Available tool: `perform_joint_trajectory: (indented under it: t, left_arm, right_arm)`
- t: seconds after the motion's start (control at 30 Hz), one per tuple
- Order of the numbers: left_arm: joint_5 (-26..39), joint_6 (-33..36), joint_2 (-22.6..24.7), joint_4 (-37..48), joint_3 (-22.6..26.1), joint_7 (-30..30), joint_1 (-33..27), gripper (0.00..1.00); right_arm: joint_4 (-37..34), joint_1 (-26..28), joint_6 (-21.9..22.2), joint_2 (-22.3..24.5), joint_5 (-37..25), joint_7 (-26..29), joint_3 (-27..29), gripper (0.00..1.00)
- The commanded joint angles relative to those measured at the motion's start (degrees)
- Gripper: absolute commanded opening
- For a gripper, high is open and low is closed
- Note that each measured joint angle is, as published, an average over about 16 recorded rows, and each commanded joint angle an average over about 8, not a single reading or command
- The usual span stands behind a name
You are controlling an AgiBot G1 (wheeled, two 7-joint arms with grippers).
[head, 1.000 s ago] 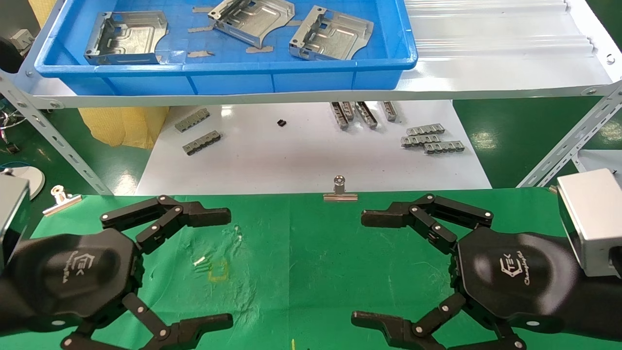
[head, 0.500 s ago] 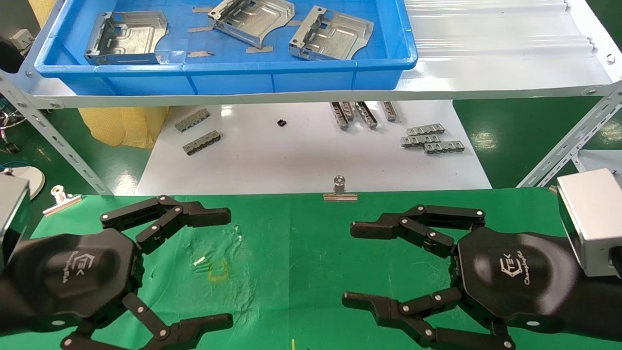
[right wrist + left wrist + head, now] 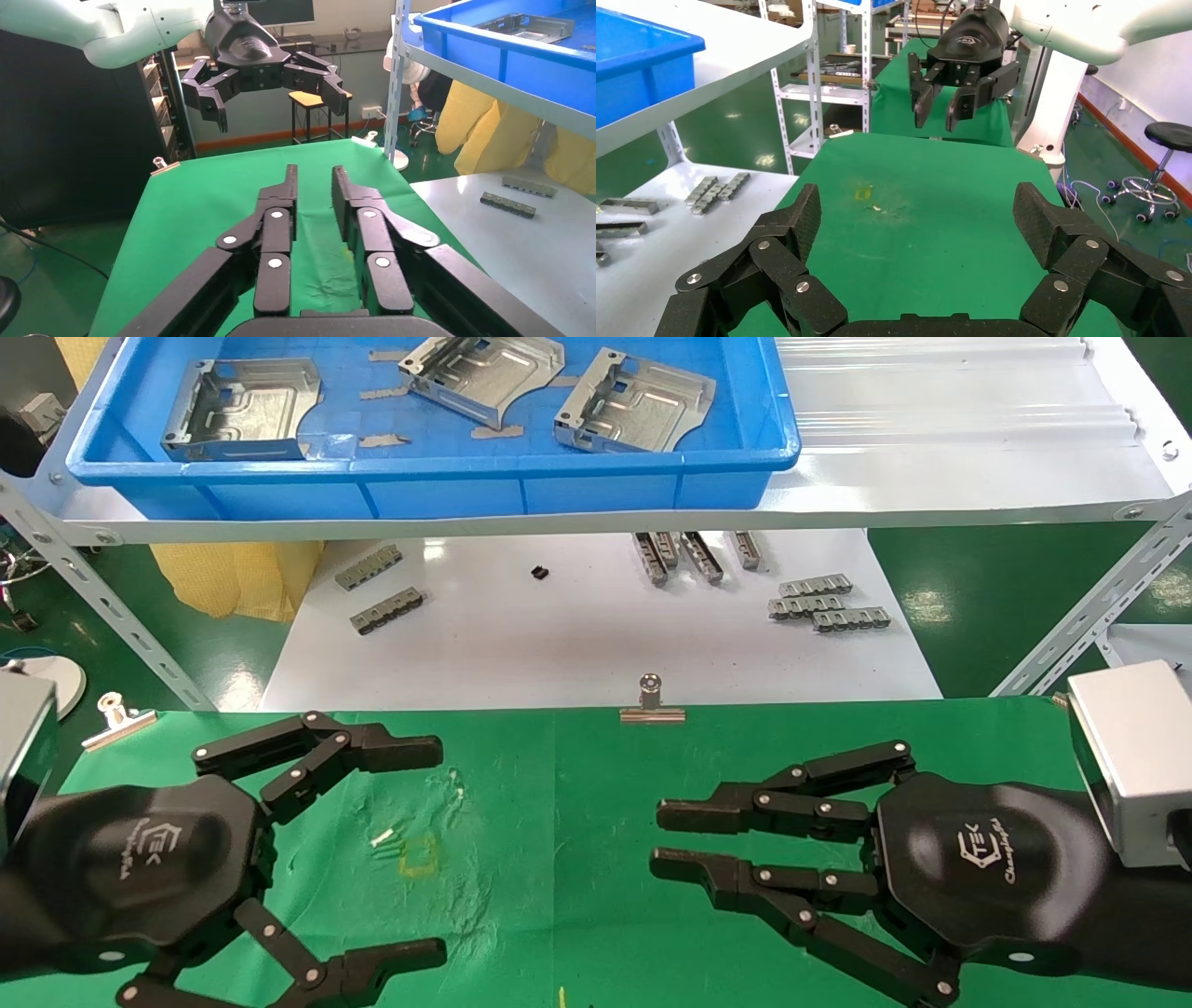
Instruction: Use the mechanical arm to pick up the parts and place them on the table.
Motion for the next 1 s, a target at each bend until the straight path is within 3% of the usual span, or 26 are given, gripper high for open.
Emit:
perform_joint_trajectory:
  t: [0.03, 0.27, 0.43, 0.63, 0.83, 0.87, 1.0]
  left_arm:
    - [0.0, 0.0, 0.0, 0.0, 0.0, 0.0, 0.0, 1.0]
    - [1.3, -1.0, 0.8, 0.7, 0.2, 0.1, -2.3, 1.0]
    - [5.2, -1.8, 3.3, 5.5, 1.2, -0.1, -11.4, 1.0]
    - [13.7, -2.9, 10.7, 21.2, 4.8, 1.6, -27.3, 1.0]
    - [23.1, -12.6, 20.3, 40.4, 8.3, 6.1, -40.0, 1.0]
    - [24.5, -14.9, 22.0, 43.3, 8.8, 6.9, -41.7, 1.0]
    - [29.2, -23.9, 28.7, 53.9, 10.8, 9.5, -47.3, 1.0]
  right_arm:
    - [0.0, 0.0, 0.0, 0.0, 0.0, 0.0, 0.0, 0.0]
    - [0.0, 0.0, 0.0, 0.0, 0.0, 0.0, 0.0, 0.0]
    - [0.0, 0.0, 0.0, 0.0, 0.0, 0.0, 0.0, 0.0]
    - [0.0, 0.0, 0.0, 0.0, 0.0, 0.0, -0.1, 0.0]
    - [0.0, 0.0, 0.0, 0.0, 0.0, 0.0, -0.1, 0.01]
    - [0.0, 0.0, 0.0, 0.0, 0.0, 0.0, -0.1, 0.1]
    - [0.0, 0.0, 0.0, 0.0, 0.0, -0.1, -0.1, 0.6]
